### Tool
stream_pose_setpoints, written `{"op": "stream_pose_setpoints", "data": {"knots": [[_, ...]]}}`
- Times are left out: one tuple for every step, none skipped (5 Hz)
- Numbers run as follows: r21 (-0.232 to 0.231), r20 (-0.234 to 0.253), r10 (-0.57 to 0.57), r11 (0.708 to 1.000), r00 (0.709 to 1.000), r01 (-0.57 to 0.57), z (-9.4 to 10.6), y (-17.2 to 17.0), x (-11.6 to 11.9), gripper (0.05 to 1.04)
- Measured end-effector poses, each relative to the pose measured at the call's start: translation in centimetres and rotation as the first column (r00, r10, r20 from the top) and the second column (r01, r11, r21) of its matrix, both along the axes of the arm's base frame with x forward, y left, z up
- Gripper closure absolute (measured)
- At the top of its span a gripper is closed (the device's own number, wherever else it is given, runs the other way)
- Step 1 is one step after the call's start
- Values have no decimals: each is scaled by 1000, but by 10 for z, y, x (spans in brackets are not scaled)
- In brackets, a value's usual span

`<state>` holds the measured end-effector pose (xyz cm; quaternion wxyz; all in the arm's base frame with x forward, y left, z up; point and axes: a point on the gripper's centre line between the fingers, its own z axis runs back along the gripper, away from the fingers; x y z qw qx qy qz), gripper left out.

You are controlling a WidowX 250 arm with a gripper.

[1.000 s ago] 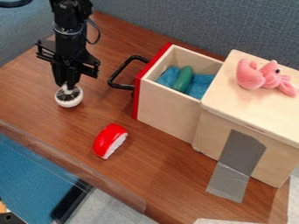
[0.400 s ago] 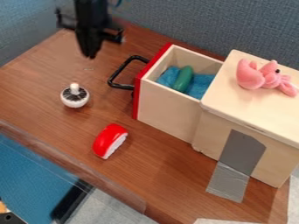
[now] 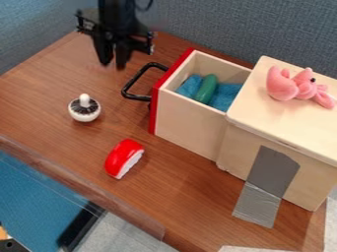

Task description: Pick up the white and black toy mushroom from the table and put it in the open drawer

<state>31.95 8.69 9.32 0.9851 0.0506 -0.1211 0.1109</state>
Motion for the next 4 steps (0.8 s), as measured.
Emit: {"op": "stream_pose_setpoints", "data": {"knots": [[1, -43, 23, 1000, 999, -23, -18, 16, -9, 295], [-6, -73, 24, 1000, 997, -25, -29, 20, -13, 80], [-6, -86, 26, 1000, 996, -26, -35, 22, -14, 77], [-17, -123, 28, 999, 992, -30, -50, 21, -16, 84]]}}
